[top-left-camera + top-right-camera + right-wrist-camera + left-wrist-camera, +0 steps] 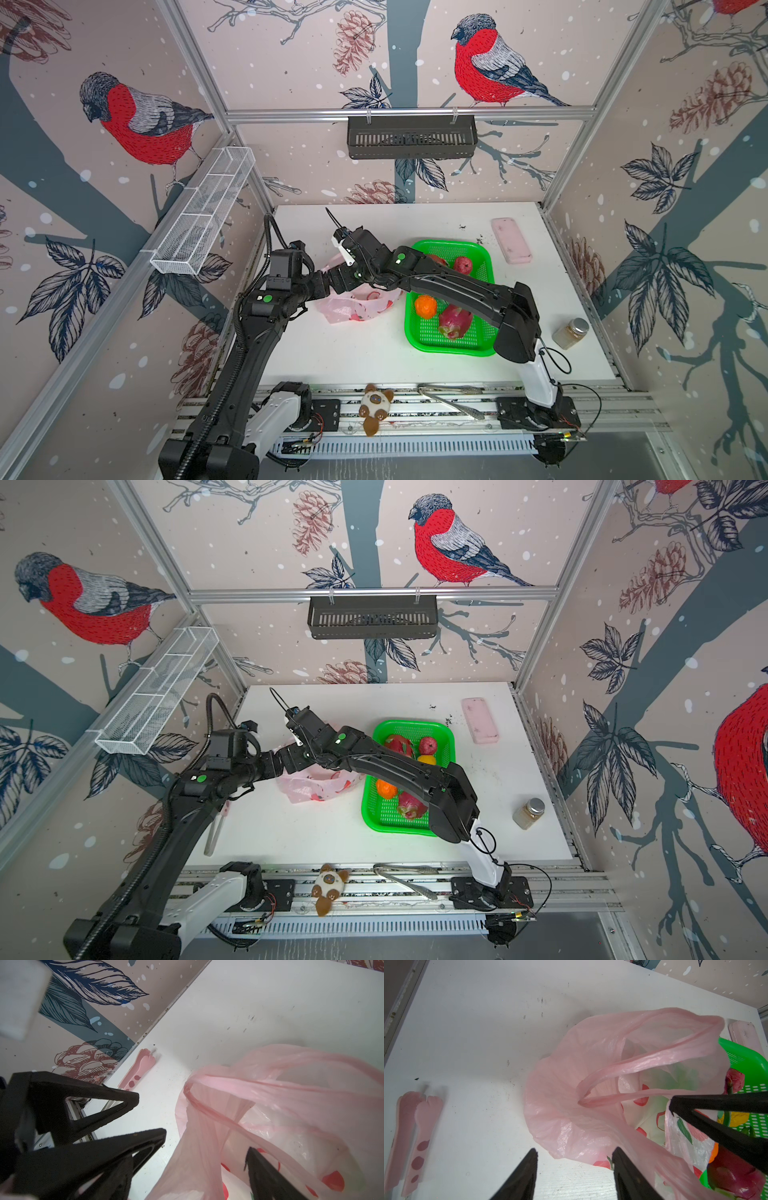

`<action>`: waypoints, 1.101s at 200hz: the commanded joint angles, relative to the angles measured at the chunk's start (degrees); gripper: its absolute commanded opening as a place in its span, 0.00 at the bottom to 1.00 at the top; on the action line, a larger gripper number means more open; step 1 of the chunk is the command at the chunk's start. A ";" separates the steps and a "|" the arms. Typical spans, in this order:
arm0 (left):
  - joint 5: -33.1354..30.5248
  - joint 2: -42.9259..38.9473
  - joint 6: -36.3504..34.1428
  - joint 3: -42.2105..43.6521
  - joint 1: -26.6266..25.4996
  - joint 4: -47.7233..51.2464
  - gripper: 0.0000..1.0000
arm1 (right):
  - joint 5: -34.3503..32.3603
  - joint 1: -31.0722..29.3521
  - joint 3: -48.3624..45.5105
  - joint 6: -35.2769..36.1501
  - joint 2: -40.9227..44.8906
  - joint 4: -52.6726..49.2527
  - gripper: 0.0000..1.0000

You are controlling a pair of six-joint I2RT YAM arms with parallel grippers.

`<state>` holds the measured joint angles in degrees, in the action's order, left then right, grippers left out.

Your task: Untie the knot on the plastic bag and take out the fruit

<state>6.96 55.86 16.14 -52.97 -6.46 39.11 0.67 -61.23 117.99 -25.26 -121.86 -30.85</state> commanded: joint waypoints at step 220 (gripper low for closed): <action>9.47 1.53 -0.18 -1.87 -1.89 4.35 0.50 | -29.38 -5.83 -13.23 1.80 9.09 21.89 0.64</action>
<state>10.15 57.10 16.29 -54.28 -7.90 36.25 -16.16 -66.28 106.43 -20.88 -114.56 -20.10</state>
